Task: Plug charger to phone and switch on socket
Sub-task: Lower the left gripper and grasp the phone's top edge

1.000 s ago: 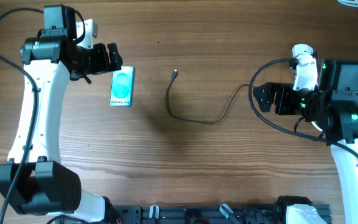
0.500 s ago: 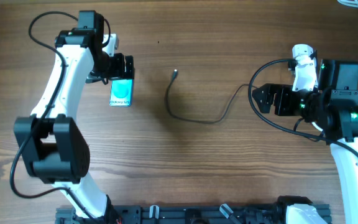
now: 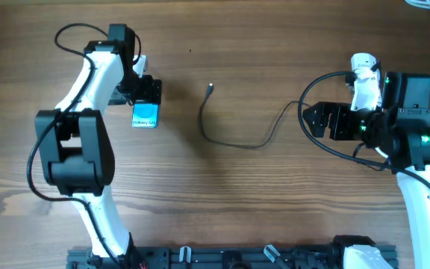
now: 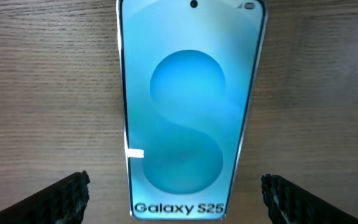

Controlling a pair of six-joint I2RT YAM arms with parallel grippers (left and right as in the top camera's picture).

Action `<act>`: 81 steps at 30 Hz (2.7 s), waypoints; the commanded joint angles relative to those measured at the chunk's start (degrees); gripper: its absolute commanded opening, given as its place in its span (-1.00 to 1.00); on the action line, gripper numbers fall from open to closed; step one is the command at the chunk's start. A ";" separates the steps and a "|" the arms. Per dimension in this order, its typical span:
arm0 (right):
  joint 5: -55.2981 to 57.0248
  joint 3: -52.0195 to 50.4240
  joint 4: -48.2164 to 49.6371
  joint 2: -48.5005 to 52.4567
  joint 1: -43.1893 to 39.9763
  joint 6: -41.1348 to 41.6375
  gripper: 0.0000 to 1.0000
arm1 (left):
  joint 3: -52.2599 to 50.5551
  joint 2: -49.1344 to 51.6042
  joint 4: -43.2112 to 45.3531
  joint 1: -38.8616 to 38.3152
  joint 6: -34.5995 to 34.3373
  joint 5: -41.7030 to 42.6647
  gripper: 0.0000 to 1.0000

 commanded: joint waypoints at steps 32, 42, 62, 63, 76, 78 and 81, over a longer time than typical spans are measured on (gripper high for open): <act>-1.14 1.20 -1.05 0.52 0.35 -0.02 1.00 | -0.44 5.22 5.99 -0.55 0.85 2.45 0.73; -1.11 1.20 -1.55 0.52 0.35 0.00 1.00 | -4.15 5.22 7.34 -1.95 -1.40 0.50 0.70; -1.14 1.20 -1.53 0.52 0.35 0.02 1.00 | -5.99 5.22 8.24 -1.92 -6.78 0.92 0.58; -1.14 1.20 -1.53 0.52 0.35 0.02 0.99 | -5.99 5.20 8.24 -1.95 -6.78 0.92 0.58; -1.11 1.20 -1.51 0.52 0.35 0.02 0.99 | 1.07 4.96 3.32 -1.92 -6.82 0.94 0.42; -1.11 1.20 -1.51 0.52 0.35 0.02 1.00 | 1.66 4.94 2.91 -1.92 -6.82 0.92 0.39; -1.11 1.20 -1.51 0.52 0.35 0.00 0.99 | 1.66 4.74 2.75 -1.92 -6.82 0.92 0.39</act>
